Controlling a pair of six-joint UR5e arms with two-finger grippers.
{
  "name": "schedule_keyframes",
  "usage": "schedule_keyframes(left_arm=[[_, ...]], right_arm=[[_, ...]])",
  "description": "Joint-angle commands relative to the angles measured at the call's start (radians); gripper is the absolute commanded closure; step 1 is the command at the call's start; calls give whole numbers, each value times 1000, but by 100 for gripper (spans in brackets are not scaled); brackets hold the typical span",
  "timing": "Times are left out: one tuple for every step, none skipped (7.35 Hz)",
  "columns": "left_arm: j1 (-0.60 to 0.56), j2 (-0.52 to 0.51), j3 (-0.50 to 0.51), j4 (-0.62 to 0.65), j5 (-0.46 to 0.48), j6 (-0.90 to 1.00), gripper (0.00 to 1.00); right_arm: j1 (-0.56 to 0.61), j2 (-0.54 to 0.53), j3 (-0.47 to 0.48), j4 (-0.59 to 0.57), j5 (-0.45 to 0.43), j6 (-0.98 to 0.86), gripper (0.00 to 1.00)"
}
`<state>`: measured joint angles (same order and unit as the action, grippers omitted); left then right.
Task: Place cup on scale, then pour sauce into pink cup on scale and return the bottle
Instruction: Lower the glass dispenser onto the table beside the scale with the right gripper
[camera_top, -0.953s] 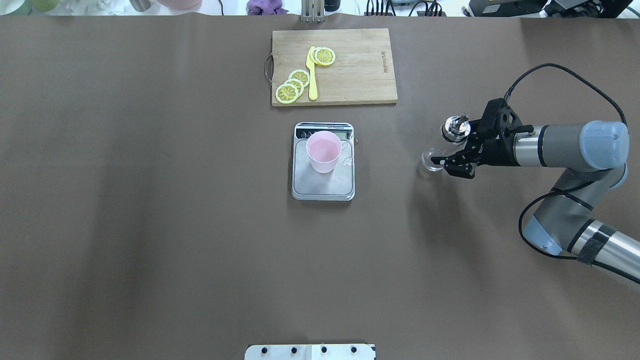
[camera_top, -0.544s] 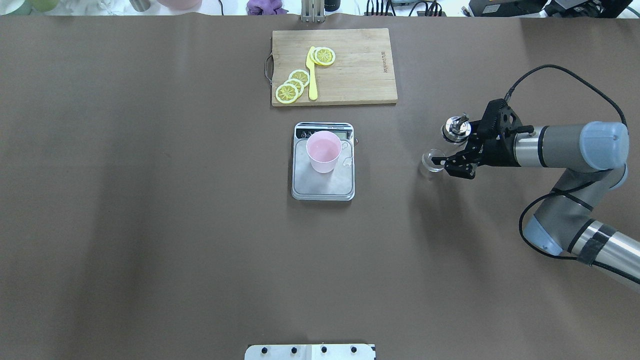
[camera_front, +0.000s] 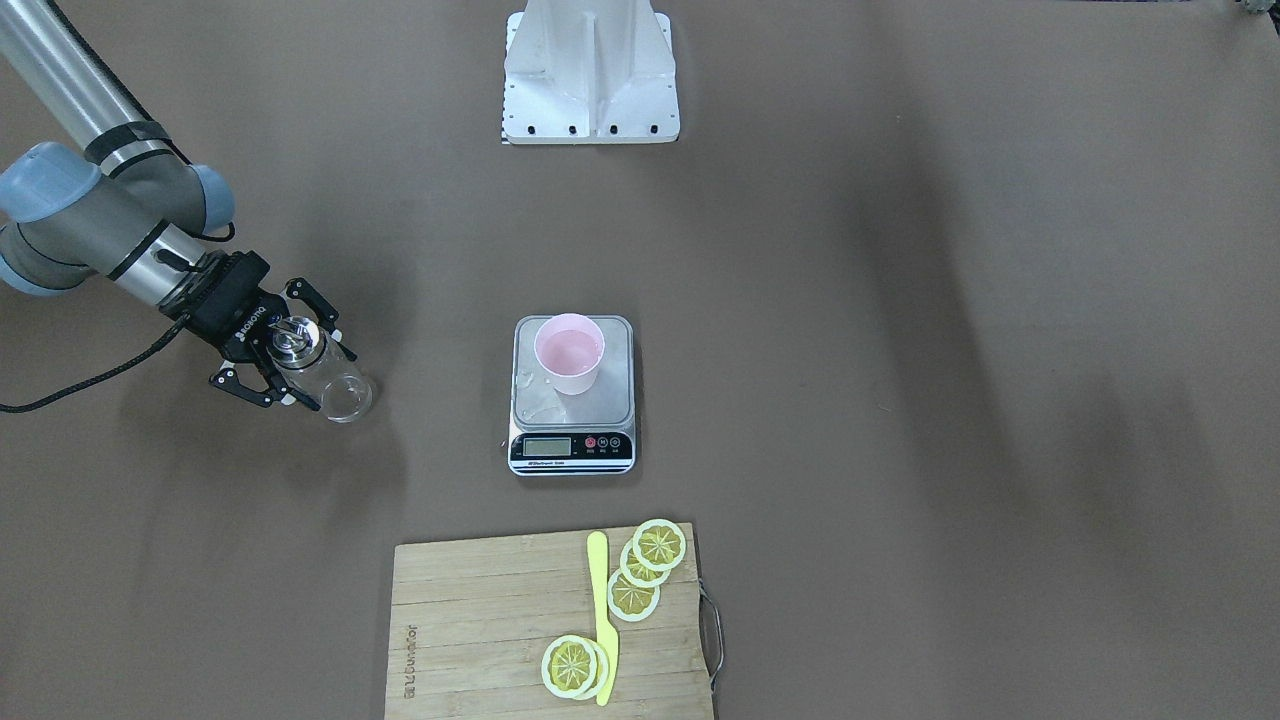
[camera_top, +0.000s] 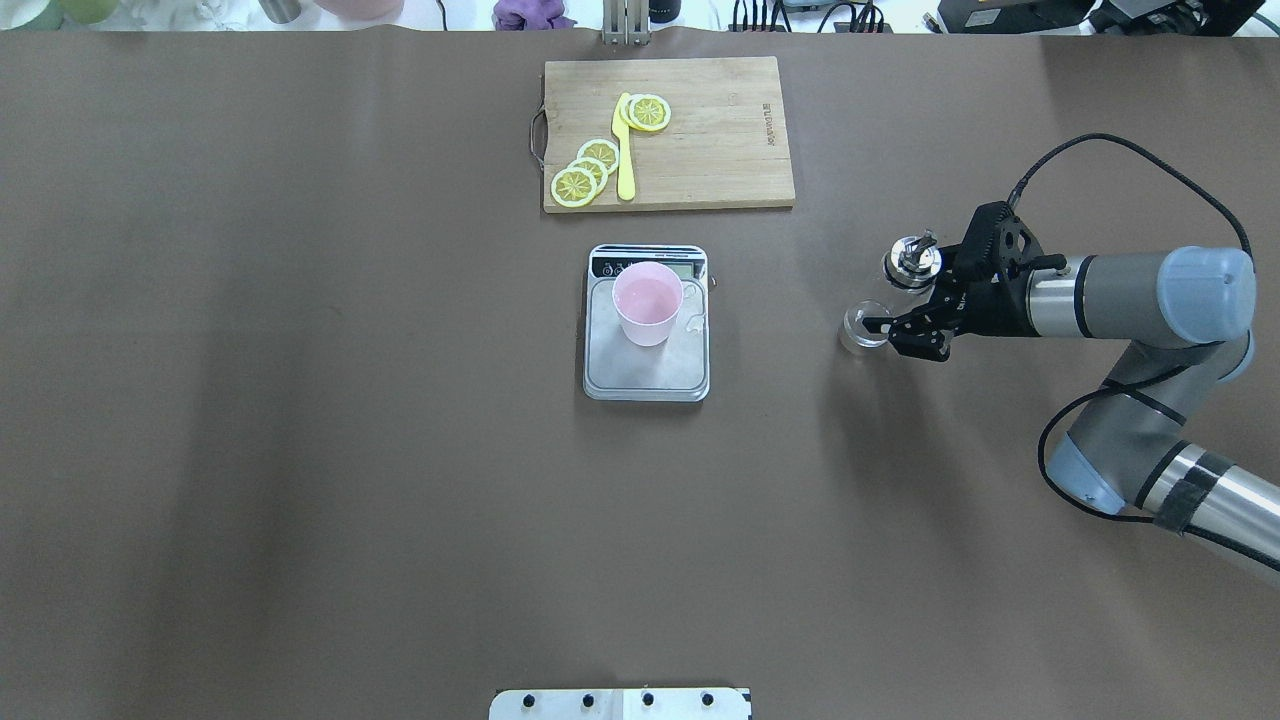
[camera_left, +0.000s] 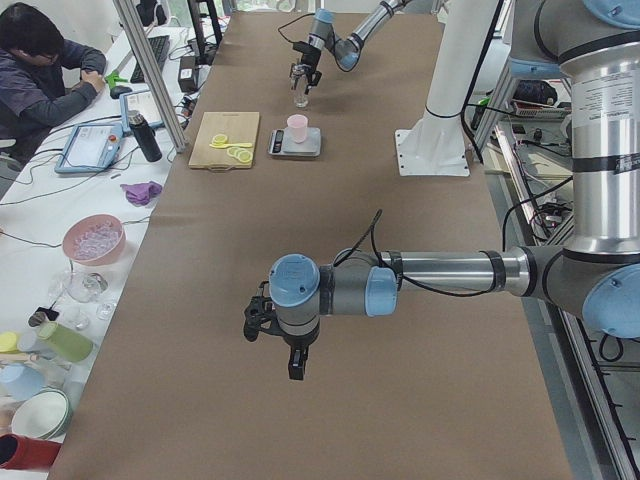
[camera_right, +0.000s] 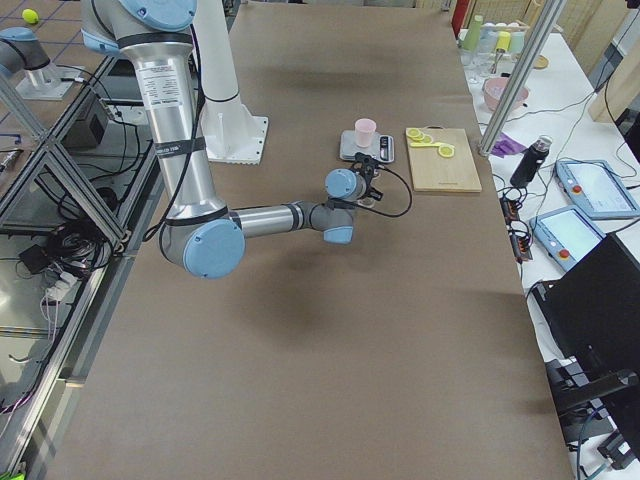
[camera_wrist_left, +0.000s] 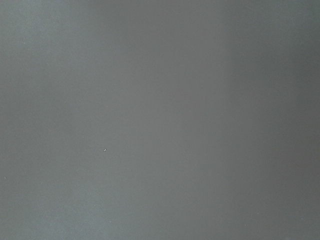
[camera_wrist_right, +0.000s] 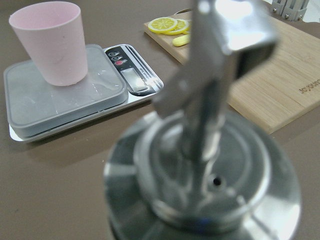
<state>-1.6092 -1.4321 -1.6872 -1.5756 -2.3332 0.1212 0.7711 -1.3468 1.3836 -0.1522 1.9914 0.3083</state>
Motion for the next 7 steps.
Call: schedule_keyframes(left_arm=[[0,-2,1,-1,0,0,2],[0,-4,1,0,1,0,2],[0,-5,3,-1,2,0,2],[0,-5,3,0,0,0,2],[0,-5,4,0,0,0,2],[0,-5,4,0,1,0,2],[0,-4,4,0,0,0,2]], right_arm=[[-4,1,-3,-3,-2,-2,100],[-4,6,-2,-9,-2,-2,100],[-4,9,-2,-12,0,-2,100],[-4,9,-2,-13,1,-2,88],[-4,9,-2,-21,1,-5,47],[-4,12,0,-23,3,-11,10],[-4,12,0,-23,4,-12,0]])
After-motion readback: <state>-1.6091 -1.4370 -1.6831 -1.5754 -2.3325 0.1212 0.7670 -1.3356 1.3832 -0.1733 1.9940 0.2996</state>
